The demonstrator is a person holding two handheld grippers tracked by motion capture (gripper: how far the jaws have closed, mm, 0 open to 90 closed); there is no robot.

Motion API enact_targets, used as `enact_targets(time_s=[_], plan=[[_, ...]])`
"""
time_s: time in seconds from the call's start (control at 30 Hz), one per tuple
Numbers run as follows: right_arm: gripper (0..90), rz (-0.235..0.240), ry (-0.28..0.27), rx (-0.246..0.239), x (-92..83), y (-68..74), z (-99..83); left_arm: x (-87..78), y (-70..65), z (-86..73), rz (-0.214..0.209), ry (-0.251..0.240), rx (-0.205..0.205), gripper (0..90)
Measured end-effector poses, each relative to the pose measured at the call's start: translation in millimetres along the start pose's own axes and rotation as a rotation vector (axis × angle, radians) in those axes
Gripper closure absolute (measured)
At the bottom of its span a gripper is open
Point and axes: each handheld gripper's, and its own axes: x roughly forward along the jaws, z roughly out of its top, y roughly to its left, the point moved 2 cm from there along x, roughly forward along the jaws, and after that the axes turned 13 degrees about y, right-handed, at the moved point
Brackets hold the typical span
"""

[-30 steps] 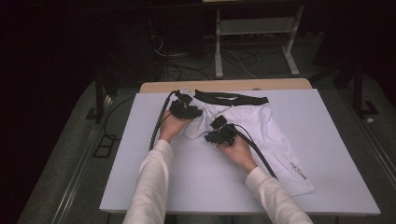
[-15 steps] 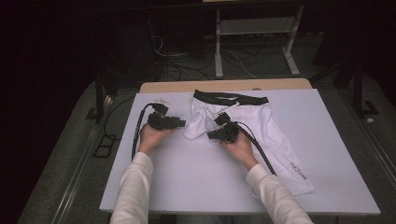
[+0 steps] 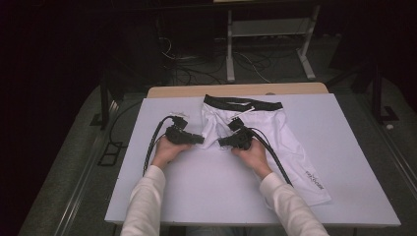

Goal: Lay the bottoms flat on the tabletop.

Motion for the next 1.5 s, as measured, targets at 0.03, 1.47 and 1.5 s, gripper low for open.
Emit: enact_targets(time_s=[0.03, 1.47, 1.5], plan=[[86.8, 0.0, 0.001, -0.001, -0.2, 0.0, 0.0, 0.0, -2.0, -0.3, 0.003, 0.001, 0.007, 88.0], [86.3, 0.309, 0.172, -0.25, -40.0, 68.6, -99.9, -65.9, -76.8, -95.9, 0.043, 0.109, 0.018, 88.7], [86.3, 0.314, 0.178, -0.257, -39.1, 72.1, -100.6, -67.5, -78.1, -98.0, 0.044, 0.115, 0.022, 88.7]])
